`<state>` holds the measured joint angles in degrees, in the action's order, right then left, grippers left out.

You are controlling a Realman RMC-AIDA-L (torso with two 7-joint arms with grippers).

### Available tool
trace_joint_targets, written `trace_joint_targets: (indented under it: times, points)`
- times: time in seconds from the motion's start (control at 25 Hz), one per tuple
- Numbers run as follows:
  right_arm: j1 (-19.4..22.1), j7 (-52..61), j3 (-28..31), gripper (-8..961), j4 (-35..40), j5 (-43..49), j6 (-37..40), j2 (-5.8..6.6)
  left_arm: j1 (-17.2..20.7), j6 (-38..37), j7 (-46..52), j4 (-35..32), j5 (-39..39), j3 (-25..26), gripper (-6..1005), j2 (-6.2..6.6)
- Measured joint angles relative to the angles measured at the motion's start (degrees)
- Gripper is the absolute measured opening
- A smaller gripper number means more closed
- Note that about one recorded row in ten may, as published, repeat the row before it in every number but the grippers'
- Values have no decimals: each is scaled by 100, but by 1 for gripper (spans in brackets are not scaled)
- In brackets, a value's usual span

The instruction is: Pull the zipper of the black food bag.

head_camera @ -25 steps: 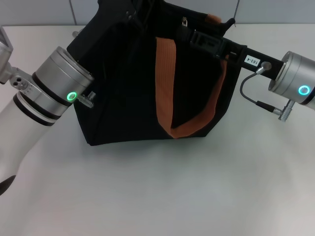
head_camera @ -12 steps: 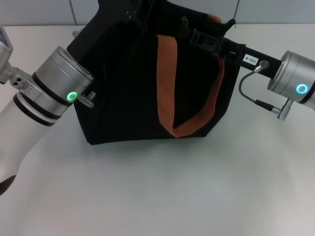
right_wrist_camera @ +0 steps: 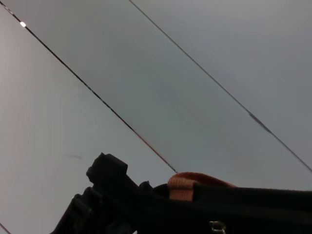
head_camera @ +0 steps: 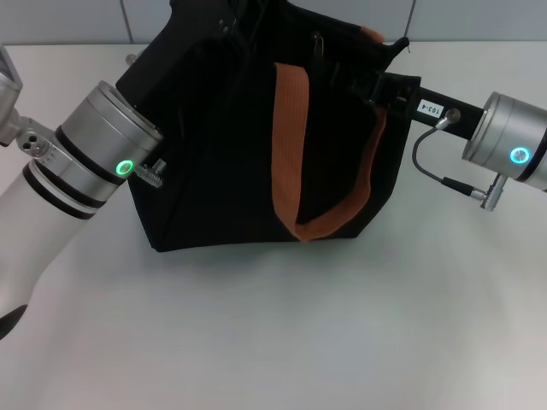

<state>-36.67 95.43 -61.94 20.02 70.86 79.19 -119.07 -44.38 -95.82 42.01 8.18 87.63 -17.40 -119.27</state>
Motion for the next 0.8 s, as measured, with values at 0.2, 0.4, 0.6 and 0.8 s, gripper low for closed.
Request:
trace_joint_targets:
  times: [0.2, 0.4, 0.6, 0.8]
  points:
    - [10, 2, -12, 74, 127, 65, 35, -1, 4, -7, 0, 0, 0, 0, 198, 0]
    - [27, -3, 2, 25, 143, 69, 166, -3, 6, -11, 0, -1, -1, 0, 199, 0]
    - [125, -65, 40, -2, 270, 54, 263, -5, 8, -11, 0, -1, -1, 0, 200, 0]
    - [180, 57, 41, -2, 466, 68, 399, 8, 73, -23, 0, -4, -2, 1, 201, 0]
